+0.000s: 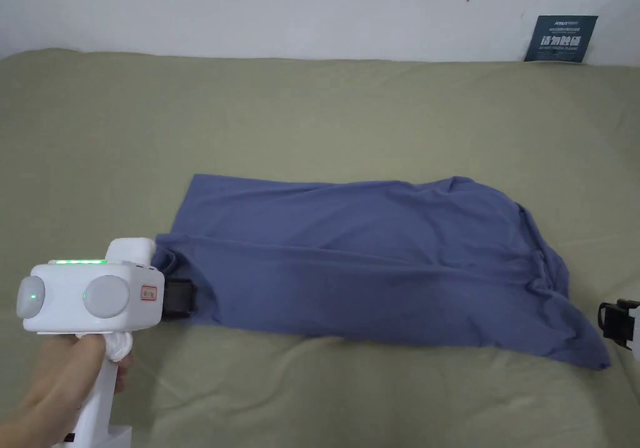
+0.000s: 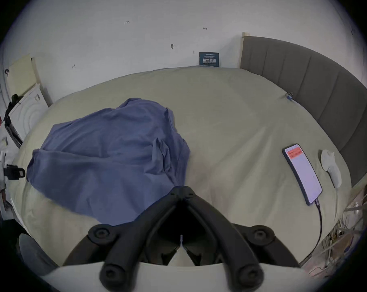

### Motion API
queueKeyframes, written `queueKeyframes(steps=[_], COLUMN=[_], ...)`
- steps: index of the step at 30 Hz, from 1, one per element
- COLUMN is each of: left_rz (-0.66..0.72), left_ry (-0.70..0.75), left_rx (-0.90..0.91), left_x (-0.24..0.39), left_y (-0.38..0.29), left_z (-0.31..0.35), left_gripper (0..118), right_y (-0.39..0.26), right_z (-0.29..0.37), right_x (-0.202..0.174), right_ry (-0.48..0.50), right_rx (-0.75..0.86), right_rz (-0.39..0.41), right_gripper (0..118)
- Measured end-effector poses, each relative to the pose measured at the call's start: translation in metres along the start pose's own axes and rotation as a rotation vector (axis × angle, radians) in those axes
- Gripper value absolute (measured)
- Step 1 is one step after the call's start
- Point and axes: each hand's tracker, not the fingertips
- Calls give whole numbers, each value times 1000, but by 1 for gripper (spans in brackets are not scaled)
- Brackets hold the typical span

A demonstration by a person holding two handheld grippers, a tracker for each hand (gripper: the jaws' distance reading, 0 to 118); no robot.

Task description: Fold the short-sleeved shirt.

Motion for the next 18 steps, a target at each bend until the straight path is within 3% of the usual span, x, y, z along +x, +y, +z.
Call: queueKeyframes(steps=[1,5,6,8,9,10,11,12,13,16,17,18], left_rz=[-6,8,13,53,73,59,29,-10,-13,40,42,40], left_ry=[11,37,34,-18,-59,-47,-27,-4,-6,-27,-26,-26], left_rx=[-24,-23,-26,-16,8,-2,-8,-2,-12,-10,-1,-2], left_x=[-1,-2,-4,-6,-2,2,6,6,7,-1,-2,-2], left_y=[1,4,7,8,4,4,5,5,4,5,4,3], left_z=[-6,-12,-9,-2,-7,-7,-7,-7,-14,-17,-15,-14], left_gripper=[118,103,92,27,11,11,11,11,11,11,11,11], right_y=[-1,-9,-14,-15,-15,-17,-17,-18,-20,-34,-38,-25], right_z=[-1,-3,-2,-5,-7,-7,-11,-19,-20,-37,-44,-55], right_x=[1,-2,-4,-6,-7,-9,-9,-10,-10,-20,-21,-15], right_ry=[2,6,9,24,44,45,60,75,72,36,24,37], right_rx=[-2,-18,-24,-37,-46,-49,-66,-114,-13,-103,-126,-163], right_rz=[-4,-9,-4,-3,-7,-7,-10,-18,-62,-12,-1,15], right_gripper=[0,0,0,3,21,81,118,112,105,100,83,49])
